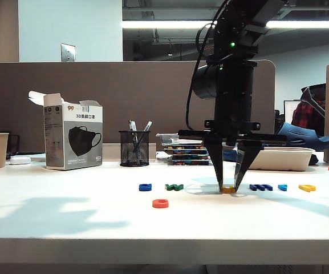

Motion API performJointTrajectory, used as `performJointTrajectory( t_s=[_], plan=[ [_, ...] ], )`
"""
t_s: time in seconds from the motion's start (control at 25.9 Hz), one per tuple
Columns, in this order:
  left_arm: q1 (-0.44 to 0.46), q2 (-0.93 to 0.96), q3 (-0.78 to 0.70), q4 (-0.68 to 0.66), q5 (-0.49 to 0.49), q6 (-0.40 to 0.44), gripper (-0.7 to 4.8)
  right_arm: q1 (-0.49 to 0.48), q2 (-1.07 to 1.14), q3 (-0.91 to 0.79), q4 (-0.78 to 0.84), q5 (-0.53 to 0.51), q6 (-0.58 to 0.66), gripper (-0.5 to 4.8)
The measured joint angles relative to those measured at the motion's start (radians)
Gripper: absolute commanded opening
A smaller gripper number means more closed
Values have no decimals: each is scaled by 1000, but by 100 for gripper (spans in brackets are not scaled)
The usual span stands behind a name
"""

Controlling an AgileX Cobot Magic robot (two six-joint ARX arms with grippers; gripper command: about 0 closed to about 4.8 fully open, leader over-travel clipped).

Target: Select the appropriate letters from the row of letter magnets placed on the table to arrange into the word "cup".

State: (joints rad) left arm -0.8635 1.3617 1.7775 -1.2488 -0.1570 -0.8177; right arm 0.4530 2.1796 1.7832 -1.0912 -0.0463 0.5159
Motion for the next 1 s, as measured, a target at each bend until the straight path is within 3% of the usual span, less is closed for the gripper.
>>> performJointTrajectory(
  t_s=[0.35, 1.0],
  plan=[
    [0, 0, 0, 0, 0, 0, -5, 1, 5, 111, -52, -23, 2, 103],
    [0, 0, 0, 0, 0, 0, -5, 30, -111, 109, -113, -25, -9, 104]
  ],
)
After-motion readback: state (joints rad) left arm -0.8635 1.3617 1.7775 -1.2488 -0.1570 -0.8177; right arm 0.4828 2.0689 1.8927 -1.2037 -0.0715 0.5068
